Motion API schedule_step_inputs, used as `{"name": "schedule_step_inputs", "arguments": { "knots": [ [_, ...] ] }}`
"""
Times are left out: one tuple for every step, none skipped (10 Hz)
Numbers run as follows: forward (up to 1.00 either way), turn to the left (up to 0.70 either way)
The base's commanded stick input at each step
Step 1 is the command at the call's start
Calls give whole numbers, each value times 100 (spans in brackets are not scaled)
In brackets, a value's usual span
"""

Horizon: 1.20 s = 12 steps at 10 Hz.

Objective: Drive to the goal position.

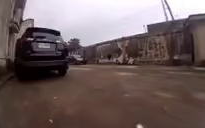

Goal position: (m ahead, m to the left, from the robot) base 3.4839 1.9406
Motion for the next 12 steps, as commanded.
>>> {"name": "schedule_step_inputs", "arguments": {
  "knots": [
    [50,47],
    [50,23],
    [50,0],
    [50,0],
    [50,0],
    [50,0],
    [50,0],
    [50,0],
    [50,0],
    [50,0],
    [50,0],
    [50,0]
  ]
}}
